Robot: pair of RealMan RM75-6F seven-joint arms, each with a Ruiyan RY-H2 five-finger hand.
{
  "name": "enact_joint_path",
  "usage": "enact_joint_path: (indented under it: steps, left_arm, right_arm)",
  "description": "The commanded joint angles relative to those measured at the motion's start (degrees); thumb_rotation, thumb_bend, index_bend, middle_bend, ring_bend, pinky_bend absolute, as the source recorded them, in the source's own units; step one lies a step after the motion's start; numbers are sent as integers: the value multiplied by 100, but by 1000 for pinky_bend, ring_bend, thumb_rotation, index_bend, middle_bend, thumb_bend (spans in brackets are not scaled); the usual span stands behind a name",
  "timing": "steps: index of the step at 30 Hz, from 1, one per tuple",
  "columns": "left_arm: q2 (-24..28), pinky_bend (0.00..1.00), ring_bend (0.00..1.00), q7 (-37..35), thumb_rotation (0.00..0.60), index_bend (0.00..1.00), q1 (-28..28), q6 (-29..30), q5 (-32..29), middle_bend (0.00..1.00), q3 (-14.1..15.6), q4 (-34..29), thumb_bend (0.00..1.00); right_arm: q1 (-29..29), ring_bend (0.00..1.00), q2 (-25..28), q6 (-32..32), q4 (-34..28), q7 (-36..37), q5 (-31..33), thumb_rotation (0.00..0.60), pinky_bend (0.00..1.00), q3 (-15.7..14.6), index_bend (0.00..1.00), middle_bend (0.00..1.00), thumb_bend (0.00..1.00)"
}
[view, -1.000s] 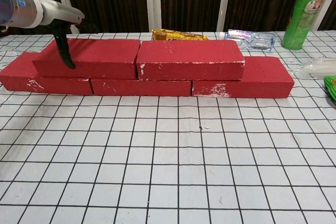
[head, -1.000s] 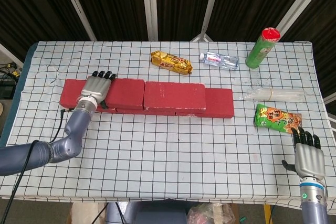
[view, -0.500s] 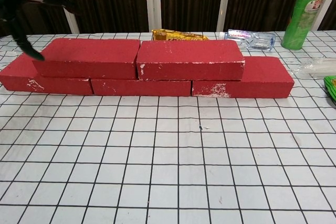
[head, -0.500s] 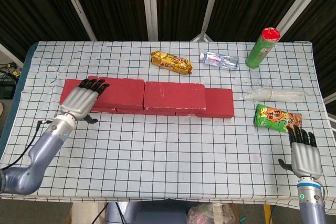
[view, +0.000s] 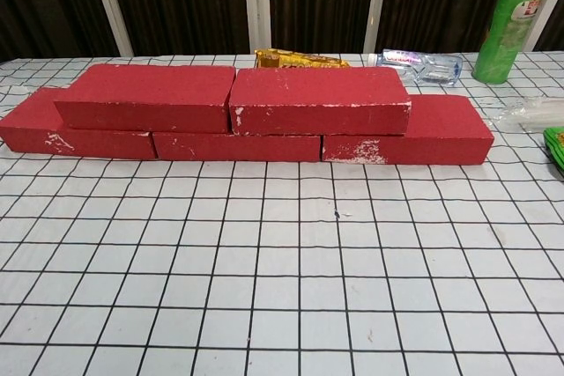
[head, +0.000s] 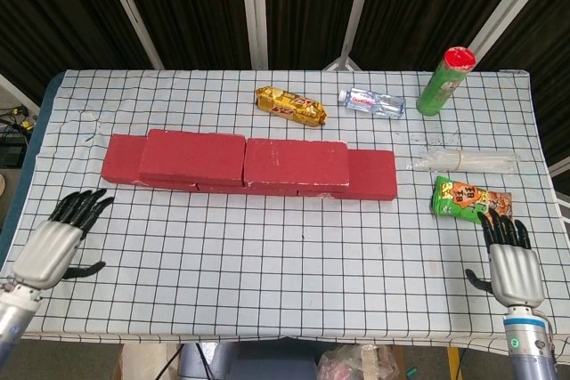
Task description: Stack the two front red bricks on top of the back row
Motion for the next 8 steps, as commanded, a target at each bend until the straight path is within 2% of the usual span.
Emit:
enact_joint_path:
  steps: [1,8]
  left_arm:
    - [-335,9,0,-196,600,53,534,432,333,0,238,537,0]
    - [-608,7,0,105,600,53,948,826,625,0,119,760,0]
  right_arm:
    - [-22,0,39,8,16,107,-121,600,0,-16,0,0,226]
    - [-72,0,47,83,84,293,-387,600,0,-28,0,0,226]
